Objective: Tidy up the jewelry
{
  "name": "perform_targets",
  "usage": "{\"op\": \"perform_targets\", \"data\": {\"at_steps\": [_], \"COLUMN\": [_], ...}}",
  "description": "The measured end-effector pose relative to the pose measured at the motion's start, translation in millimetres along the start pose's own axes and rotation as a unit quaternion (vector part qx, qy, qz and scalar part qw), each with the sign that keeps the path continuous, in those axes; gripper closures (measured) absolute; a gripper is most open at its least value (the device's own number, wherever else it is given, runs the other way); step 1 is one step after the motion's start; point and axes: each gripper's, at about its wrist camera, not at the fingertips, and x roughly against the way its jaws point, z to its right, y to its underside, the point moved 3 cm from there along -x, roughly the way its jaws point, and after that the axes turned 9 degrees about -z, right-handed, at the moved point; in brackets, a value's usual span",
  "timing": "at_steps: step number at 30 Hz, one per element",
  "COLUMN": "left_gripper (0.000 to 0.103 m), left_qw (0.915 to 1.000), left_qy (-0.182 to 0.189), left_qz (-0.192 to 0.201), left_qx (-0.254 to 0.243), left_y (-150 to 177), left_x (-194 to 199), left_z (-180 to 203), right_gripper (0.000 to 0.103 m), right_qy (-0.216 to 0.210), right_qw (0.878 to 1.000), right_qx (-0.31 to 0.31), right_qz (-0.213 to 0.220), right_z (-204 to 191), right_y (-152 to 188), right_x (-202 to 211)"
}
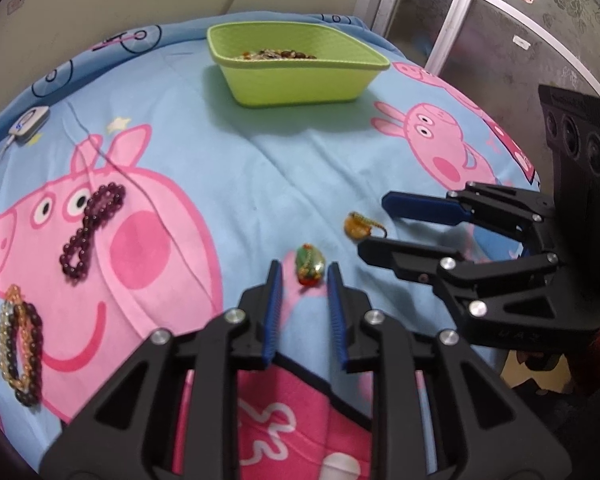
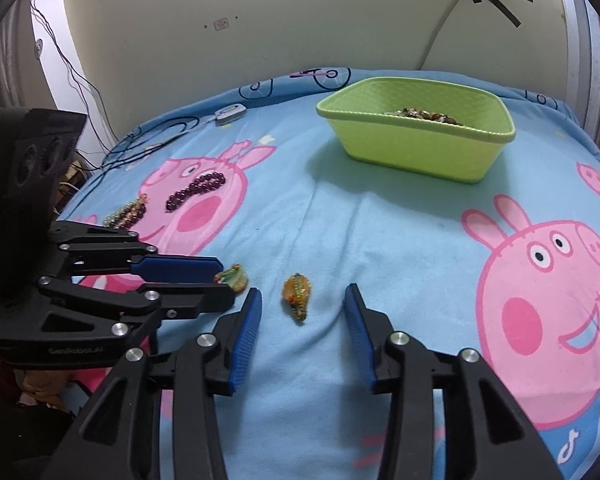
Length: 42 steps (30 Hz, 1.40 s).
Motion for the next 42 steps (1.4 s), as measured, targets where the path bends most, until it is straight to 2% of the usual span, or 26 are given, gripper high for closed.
{"op": "perform_targets", "data": {"at_steps": [2,3,4,5,9,12,15,17,21,22,23,24,25,27,29,31,34,36,37,38,39,40,42], "left_gripper": [0.082,0.082,0.086,0.090,0.090,0.090,0.090,0.090,0.089,0.076,0.045,0.036,0.036,0.036,0.036,0.036,0.036,0.036,0.036,0.036,0.036,0.036,0.036], "left_qw": [1.0000,1.0000,1.0000,1.0000,0.9995,0.9991,0.9982,0.9975,0.9966,0.9966,0.9970,0.9976,0.9976,0.9973,0.9951,0.9925,0.9883,0.9853,0.9832,0.9816,0.9791,0.9748,0.9673], "left_qy": [-0.001,0.000,0.002,0.008,0.029,0.040,0.045,0.035,0.033,0.025,0.018,0.004,-0.003,0.013,0.031,0.031,0.025,0.011,-0.006,-0.022,-0.044,-0.069,-0.094], "left_qz": [0.002,0.002,0.001,-0.002,-0.004,0.010,0.041,0.060,0.075,0.077,0.074,0.069,0.066,0.062,0.077,0.100,0.126,0.141,0.148,0.151,0.153,0.155,0.153], "left_qx": [0.001,0.002,0.004,0.004,0.008,0.006,-0.004,-0.013,-0.010,-0.011,-0.006,0.007,0.020,0.037,0.053,0.064,0.083,0.096,0.107,0.115,0.127,0.145,0.179], "left_y": [0,0,-1,-2,-18,-42,-80,-105,-163,-180,-189,-199,-206,-211,-206,-193,-159,-130,-111,-97,-77,-54,-20], "left_x": [0,-1,-1,-1,2,13,29,35,25,15,7,-4,-12,-13,0,23,59,82,95,102,112,121,132], "left_z": [0,-1,-1,-2,-6,-7,-6,-5,-12,-15,-17,-23,-28,-37,-46,-57,-77,-94,-106,-115,-127,-142,-163], "right_gripper": [0.081,0.085,0.103,0.103,0.103,0.103,0.103,0.103,0.103,0.103,0.103,0.103,0.103,0.102,0.086,0.082,0.078,0.062,0.038,0.018,0.018,0.018,0.019], "right_qy": [-0.001,0.005,0.016,0.028,-0.002,-0.042,-0.052,-0.051,-0.027,-0.025,-0.027,-0.028,-0.029,-0.058,-0.056,-0.043,-0.022,-0.005,-0.009,-0.014,-0.020,-0.047,-0.077], "right_qw": [1.000,1.000,1.000,0.999,1.000,0.998,0.995,0.992,0.987,0.986,0.986,0.986,0.984,0.977,0.973,0.967,0.963,0.961,0.959,0.956,0.955,0.960,0.974], "right_qx": [0.002,0.009,0.016,0.029,0.019,-0.013,-0.036,-0.047,-0.078,-0.091,-0.101,-0.118,-0.137,-0.171,-0.177,-0.174,-0.160,-0.129,-0.117,-0.106,-0.101,-0.082,-0.054], "right_qz": [-0.002,-0.004,-0.005,-0.010,-0.003,0.037,0.083,0.107,0.137,0.137,0.131,0.117,0.106,0.116,0.138,0.180,0.214,0.245,0.258,0.273,0.277,0.264,0.204], "right_z": [1,0,-1,-3,2,17,36,49,81,92,101,111,119,129,128,120,98,70,58,41,34,17,-3], "right_y": [-1,-2,-2,-1,-3,-20,-47,-67,-107,-117,-122,-127,-127,-124,-119,-108,-98,-88,-85,-78,-78,-77,-80], "right_x": [-1,-1,-2,-4,0,18,38,46,38,27,19,8,2,4,16,37,56,70,74,78,77,73,56]}}
